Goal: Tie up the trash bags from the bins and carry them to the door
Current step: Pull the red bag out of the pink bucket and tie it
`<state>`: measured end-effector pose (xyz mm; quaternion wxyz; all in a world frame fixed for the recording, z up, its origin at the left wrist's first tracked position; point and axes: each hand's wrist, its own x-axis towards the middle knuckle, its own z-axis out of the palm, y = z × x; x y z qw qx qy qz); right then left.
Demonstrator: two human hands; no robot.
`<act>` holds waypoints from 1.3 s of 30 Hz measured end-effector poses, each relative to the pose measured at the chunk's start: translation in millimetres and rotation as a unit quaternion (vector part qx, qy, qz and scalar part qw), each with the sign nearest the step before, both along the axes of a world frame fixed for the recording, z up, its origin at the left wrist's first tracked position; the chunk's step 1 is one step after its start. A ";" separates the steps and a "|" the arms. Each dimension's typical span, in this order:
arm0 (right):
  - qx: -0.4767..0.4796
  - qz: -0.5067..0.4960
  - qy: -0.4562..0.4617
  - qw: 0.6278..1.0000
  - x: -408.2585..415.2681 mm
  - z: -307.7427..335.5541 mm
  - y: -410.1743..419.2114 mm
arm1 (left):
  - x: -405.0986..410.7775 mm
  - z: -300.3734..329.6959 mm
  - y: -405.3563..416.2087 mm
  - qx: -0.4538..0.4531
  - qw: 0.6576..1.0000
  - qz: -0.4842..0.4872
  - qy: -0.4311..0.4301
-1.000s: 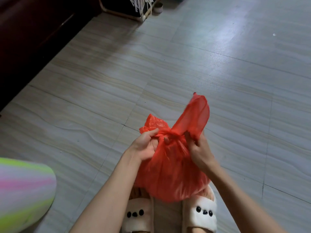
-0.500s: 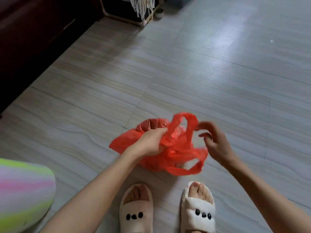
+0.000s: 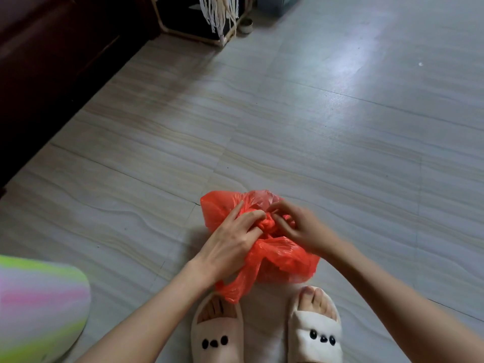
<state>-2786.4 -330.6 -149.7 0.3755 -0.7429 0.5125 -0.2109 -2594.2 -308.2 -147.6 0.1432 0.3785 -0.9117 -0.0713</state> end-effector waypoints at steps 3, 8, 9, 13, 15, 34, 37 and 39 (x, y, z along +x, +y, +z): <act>0.015 -0.008 0.006 1.000 -6.3 -5.3 6.9 | -0.4 -0.7 3.8 0.046 0.995 0.039 0.074; 0.017 0.047 -0.027 0.998 -13.9 -8.4 14.9 | -7.0 -4.9 6.7 -0.008 0.994 -0.008 0.107; 0.026 0.049 -0.048 0.997 -13.4 -7.4 14.0 | -5.3 -8.4 5.2 -0.031 0.993 -0.017 0.109; 0.082 0.052 -0.090 0.991 -9.6 -2.4 4.3 | 1.6 -19.4 2.4 -0.100 0.984 -0.029 0.143; 0.081 0.058 -0.081 0.992 -7.0 -2.1 1.4 | 0.2 -22.4 3.5 -0.112 0.978 -0.046 0.167; -0.177 0.132 0.150 0.964 -2.8 7.4 12.8 | 28.3 -23.7 -2.6 -0.157 0.986 -0.009 0.050; -0.245 0.169 0.187 0.936 -13.6 8.5 5.9 | 30.5 -26.6 -3.9 -0.155 0.987 0.002 0.050; -0.189 0.141 0.111 0.965 -15.5 12.3 5.4 | 28.4 -25.9 -5.6 -0.155 0.986 0.003 0.062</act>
